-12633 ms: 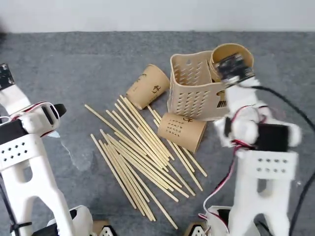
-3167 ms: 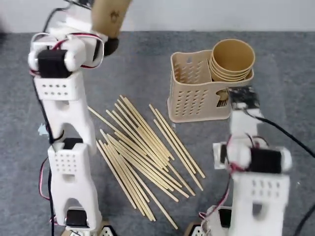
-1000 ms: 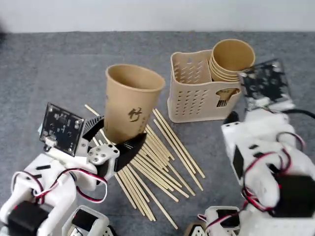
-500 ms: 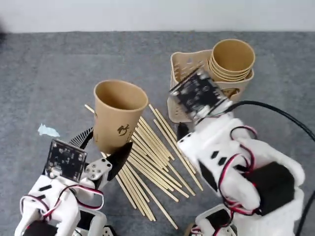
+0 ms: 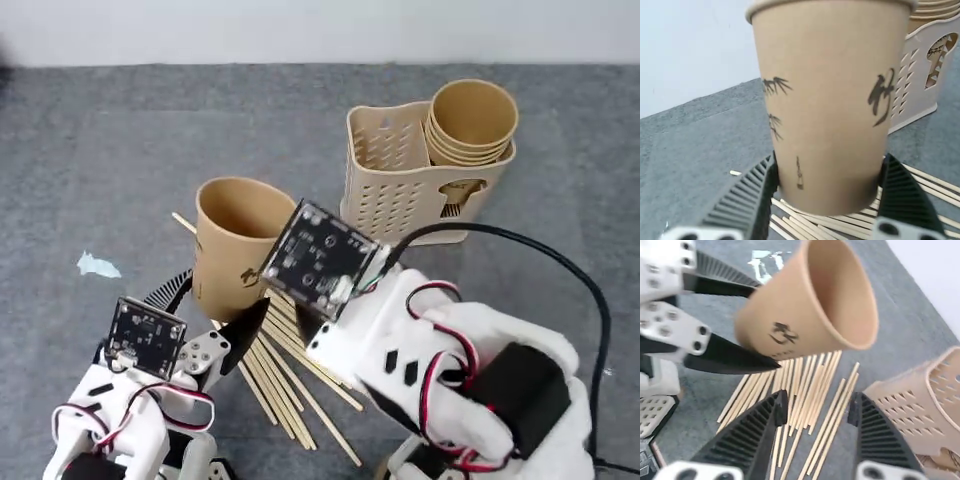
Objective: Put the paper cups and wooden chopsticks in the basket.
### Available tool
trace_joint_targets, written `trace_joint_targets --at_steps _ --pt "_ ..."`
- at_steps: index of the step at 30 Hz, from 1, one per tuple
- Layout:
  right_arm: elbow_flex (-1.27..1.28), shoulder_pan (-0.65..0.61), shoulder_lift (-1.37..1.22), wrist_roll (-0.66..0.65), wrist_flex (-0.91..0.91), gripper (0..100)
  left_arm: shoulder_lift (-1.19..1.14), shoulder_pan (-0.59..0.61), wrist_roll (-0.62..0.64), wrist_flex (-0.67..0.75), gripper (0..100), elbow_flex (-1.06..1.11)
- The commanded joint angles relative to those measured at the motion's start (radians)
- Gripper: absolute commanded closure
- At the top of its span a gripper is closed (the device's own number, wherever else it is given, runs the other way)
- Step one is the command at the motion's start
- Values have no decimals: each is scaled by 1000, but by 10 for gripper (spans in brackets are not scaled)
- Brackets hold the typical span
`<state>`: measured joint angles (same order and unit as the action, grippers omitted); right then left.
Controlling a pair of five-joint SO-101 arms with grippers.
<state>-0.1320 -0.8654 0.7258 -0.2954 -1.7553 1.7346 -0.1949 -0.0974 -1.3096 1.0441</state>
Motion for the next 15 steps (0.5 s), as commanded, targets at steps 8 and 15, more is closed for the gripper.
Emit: trace_joint_targets --at_steps 8,15 --pt "-52 -58 5 -163 -30 769 84 2 -11 28 750 44" --pt "-52 -58 2 -210 70 772 84 0 -11 28 750 44"
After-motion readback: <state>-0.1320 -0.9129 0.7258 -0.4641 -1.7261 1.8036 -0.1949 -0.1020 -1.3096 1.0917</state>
